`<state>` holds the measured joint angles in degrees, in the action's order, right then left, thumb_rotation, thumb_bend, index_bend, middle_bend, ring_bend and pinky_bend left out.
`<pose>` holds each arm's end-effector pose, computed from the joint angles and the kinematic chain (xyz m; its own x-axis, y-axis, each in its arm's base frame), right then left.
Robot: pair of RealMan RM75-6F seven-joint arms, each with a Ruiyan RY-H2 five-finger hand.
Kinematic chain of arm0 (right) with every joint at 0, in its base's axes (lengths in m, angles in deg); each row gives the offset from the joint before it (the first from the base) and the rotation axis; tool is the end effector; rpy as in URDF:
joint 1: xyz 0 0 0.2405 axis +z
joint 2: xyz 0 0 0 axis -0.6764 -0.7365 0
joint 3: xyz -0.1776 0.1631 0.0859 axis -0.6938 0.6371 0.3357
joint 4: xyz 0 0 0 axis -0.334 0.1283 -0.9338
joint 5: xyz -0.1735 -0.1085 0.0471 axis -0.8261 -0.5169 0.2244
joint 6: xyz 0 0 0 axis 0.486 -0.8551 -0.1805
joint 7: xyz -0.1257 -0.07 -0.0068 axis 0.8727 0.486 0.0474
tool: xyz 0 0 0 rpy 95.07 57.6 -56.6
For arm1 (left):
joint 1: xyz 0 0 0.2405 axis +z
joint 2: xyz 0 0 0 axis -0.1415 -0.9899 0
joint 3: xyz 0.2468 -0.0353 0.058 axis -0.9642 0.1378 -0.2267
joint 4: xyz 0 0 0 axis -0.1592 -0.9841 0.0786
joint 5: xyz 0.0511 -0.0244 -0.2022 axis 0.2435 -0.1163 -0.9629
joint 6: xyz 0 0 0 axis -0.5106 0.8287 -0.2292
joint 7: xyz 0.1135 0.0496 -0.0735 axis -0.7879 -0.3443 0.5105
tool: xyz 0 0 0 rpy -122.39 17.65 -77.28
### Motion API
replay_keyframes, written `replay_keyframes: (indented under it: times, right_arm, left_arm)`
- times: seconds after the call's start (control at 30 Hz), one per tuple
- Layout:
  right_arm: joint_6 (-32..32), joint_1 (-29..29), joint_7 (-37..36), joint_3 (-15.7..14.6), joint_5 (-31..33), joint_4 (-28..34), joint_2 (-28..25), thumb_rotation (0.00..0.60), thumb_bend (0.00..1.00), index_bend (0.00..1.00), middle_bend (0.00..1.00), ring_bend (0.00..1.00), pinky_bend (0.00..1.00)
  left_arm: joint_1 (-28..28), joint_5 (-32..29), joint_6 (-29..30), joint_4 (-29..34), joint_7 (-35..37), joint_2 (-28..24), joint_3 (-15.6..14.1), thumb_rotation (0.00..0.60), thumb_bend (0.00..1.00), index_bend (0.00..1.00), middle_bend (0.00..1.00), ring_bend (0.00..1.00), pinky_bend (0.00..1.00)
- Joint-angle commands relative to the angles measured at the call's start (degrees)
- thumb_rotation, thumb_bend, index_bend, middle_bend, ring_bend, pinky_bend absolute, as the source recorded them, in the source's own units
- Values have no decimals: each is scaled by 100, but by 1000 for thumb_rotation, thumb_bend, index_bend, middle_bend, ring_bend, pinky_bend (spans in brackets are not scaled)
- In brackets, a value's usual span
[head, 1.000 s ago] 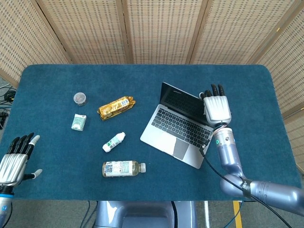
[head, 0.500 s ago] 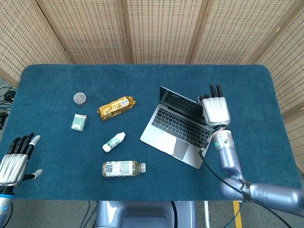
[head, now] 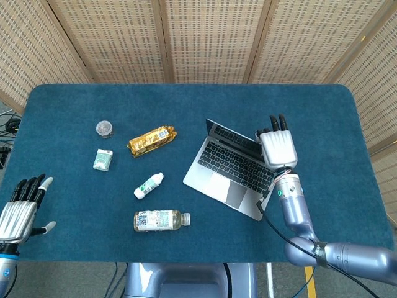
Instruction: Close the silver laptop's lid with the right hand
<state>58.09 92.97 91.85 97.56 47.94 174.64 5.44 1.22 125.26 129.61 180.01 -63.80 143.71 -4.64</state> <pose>-0.1125 -0.3696 0.0850 0.6200 -0.0577 0.7825 -0.7836 -0.0950 0.6139 -0.3154 0.1801 0.1269 0.5142 0.1331 0.8473 0.8566 -0.0319 -0.5149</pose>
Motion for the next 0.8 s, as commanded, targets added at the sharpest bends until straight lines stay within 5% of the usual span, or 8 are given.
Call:
replay_keyframes:
  times: [0.03, 0.8]
  right_arm:
    - [123, -21, 60, -25, -35, 143, -2, 600, 1000, 452, 453, 93, 29]
    - [762, -201, 461, -389, -330, 964, 418, 600, 1000, 452, 450, 93, 29]
  left_arm:
    - [1, 7, 3, 5, -2, -2, -4, 600, 67, 0, 0, 0, 0]
    - [-15, 61, -35, 13, -48, 18, -47, 600, 67, 0, 0, 0, 0]
